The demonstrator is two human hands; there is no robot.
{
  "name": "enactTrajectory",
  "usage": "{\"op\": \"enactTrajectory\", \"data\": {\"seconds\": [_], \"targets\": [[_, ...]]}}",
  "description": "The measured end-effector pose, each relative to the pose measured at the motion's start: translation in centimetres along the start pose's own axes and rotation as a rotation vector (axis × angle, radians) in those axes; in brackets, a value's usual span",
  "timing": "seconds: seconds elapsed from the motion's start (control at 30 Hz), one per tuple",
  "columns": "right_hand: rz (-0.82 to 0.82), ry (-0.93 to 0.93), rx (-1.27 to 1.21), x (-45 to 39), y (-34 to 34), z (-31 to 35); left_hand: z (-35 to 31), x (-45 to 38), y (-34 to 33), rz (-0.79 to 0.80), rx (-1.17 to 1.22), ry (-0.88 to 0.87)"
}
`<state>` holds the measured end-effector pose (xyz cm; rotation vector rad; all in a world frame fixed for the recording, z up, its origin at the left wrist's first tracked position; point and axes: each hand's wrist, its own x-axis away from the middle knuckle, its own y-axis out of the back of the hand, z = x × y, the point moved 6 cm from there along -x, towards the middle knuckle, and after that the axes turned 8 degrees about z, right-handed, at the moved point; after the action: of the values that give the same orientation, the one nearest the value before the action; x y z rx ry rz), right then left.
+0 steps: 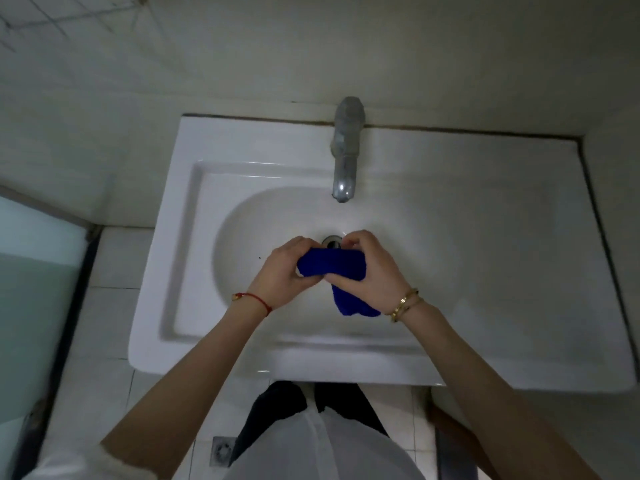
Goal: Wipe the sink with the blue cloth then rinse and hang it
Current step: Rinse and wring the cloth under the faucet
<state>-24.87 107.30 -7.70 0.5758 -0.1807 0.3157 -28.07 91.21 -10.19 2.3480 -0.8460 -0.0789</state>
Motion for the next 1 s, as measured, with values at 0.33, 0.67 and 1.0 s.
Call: {"op": "enactTrajectory", "data": {"seconds": [0.33,0.67,1.0], "targets": [[-0.509,0.202,0.358,-5.4,10.5,3.5,2.6,-1.7,2.5,-0.257,0.153,0.094],[-0.558,0.356,0.663,-9.2,10.1,5.8,3.0,-4.2,1.4,-0.190,0.236,0.137],[-0.688,0.492,0.849,-8.9,10.1,6.3,2.8,-6.0,0.6,-0.172,0.253,0.125]]}}
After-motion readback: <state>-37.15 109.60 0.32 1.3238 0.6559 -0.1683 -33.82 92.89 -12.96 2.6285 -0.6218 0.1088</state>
